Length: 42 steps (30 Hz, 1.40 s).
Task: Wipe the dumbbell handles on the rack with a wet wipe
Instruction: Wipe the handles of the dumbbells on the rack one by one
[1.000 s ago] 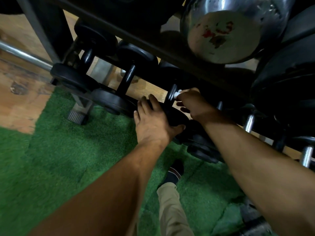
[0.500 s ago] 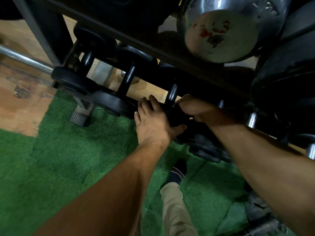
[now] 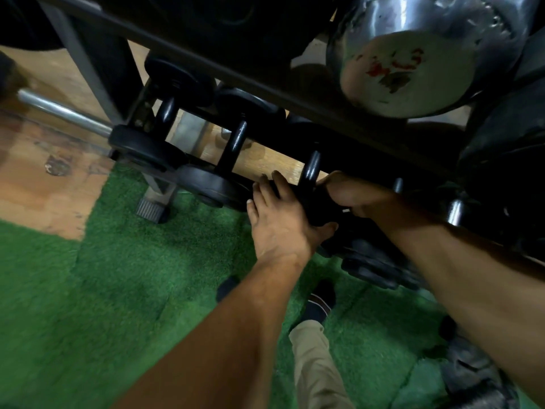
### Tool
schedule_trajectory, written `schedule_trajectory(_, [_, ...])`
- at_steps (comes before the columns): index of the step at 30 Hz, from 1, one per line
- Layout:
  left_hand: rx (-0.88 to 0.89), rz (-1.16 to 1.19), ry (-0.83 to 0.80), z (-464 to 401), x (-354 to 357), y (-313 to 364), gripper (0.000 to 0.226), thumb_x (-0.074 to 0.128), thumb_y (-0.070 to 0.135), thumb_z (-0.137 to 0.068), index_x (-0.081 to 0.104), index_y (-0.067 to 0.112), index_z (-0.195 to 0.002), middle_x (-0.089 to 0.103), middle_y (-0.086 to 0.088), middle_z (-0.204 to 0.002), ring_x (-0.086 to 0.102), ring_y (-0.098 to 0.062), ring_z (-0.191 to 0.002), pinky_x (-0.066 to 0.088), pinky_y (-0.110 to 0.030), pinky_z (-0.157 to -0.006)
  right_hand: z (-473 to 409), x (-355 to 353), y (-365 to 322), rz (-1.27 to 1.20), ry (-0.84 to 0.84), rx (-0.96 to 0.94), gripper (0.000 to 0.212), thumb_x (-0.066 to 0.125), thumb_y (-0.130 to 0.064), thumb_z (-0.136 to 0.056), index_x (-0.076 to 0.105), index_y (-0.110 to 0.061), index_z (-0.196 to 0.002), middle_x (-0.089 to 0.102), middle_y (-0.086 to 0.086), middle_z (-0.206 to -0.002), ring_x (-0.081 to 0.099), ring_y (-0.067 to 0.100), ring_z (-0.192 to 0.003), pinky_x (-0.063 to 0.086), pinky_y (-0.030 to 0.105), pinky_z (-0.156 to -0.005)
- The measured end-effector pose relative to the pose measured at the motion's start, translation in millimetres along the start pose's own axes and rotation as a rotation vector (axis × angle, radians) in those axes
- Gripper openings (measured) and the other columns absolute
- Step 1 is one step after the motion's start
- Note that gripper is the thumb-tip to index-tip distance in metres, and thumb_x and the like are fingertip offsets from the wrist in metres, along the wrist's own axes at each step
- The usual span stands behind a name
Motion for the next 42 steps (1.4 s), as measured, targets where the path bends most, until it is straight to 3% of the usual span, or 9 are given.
schedule_trajectory(6, [-0.002,0.023,0.02,0,1,0,0.145,0.075,0.082,-0.054,0.012,0.003,-0.158,0.025,-0.022,-0.16,0.02,-0.037,-0.15,0.021,-0.054,-0.123,30,-15,-2,-0.061,-0.032,-0.154,0.024,0.056,0.003,-0.095,0.074,-0.013,-0.094,0.067,0.002,-0.081,0.06,0.002,-0.059,0.042,0.009,-0.045])
schedule_trajectory(9, [-0.006,0.036,0.033,1,1,0,0.146,0.076,0.082,-0.053,0.012,0.003,-0.158,0.026,-0.022,-0.159,0.02,-0.037,-0.15,0.022,-0.055,-0.123,40,-17,-12,-0.102,-0.092,-0.228,0.03,0.055,0.008,-0.092,0.072,-0.01,-0.107,0.066,0.003,-0.086,0.056,0.011,-0.073,0.043,0.018,-0.059])
schedule_trajectory(13, [-0.017,0.04,0.025,0,1,0,0.146,0.076,0.082,-0.053,0.01,0.004,-0.158,0.024,-0.022,-0.16,0.017,-0.036,-0.152,0.019,-0.055,-0.124,43,-34,-41,-0.147,0.107,-0.427,0.023,0.065,-0.007,-0.092,0.069,-0.026,-0.079,0.063,-0.01,-0.073,0.054,0.004,-0.067,0.04,0.028,-0.069])
schedule_trajectory(18, [-0.018,0.056,0.016,0,2,-1,0.146,0.077,0.081,-0.054,0.011,0.004,-0.159,0.022,-0.022,-0.162,0.015,-0.037,-0.153,0.017,-0.056,-0.124,40,-36,-81,0.529,0.535,-0.59,0.018,0.051,-0.023,-0.1,0.068,-0.017,-0.099,0.067,-0.007,-0.094,0.061,0.012,-0.084,0.03,0.016,-0.059])
schedule_trajectory(24, [-0.018,0.063,0.019,0,2,-1,0.144,0.078,0.08,-0.054,0.012,0.005,-0.159,0.023,-0.022,-0.162,0.016,-0.037,-0.152,0.017,-0.056,-0.124,12,-5,-97,1.124,0.636,-0.653,0.043,0.026,-0.034,-0.1,0.063,-0.015,-0.1,0.067,0.01,-0.093,0.066,0.035,-0.076,0.023,0.028,-0.049])
schedule_trajectory(28, [-0.012,0.064,0.03,0,2,-1,0.143,0.077,0.08,-0.053,0.015,0.005,-0.158,0.025,-0.022,-0.16,0.019,-0.037,-0.151,0.019,-0.057,-0.123,6,-1,-104,1.154,0.47,-0.469,0.02,0.057,-0.022,-0.095,0.074,-0.012,-0.099,0.071,0.011,-0.101,0.069,0.035,-0.093,0.053,0.037,-0.073])
schedule_trajectory(34, [-0.01,0.085,0.04,1,1,-1,0.143,0.078,0.079,-0.054,0.014,0.005,-0.159,0.025,-0.02,-0.161,0.018,-0.037,-0.152,0.018,-0.057,-0.123,2,16,-112,1.217,-0.039,-0.37,0.016,0.058,-0.026,-0.094,0.065,-0.015,-0.084,0.063,0.004,-0.09,0.064,0.028,-0.092,0.046,0.03,-0.074])
schedule_trajectory(39, [-0.013,0.082,0.042,1,0,-1,0.143,0.078,0.079,-0.054,0.015,0.005,-0.159,0.024,-0.021,-0.161,0.018,-0.037,-0.152,0.017,-0.056,-0.124,3,18,-100,0.937,-0.116,-0.462,0.027,0.054,-0.006,-0.091,0.067,-0.021,-0.075,0.067,-0.001,-0.075,0.062,0.019,-0.072,0.048,0.029,-0.064])
schedule_trajectory(42, [-0.014,0.079,0.053,2,-1,-1,0.141,0.077,0.079,-0.054,0.018,0.004,-0.158,0.026,-0.021,-0.16,0.02,-0.037,-0.151,0.02,-0.057,-0.122,11,-3,-77,0.374,-0.092,-0.524,0.037,0.059,-0.001,-0.089,0.073,-0.03,-0.069,0.067,-0.002,-0.063,0.064,0.012,-0.064,0.053,0.03,-0.062])
Point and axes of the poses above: each hand's wrist, its own z-axis away from the middle knuckle, its own x-axis out of the palm, y = z × x, the point moved 7 cm from there along -z, towards the middle knuckle
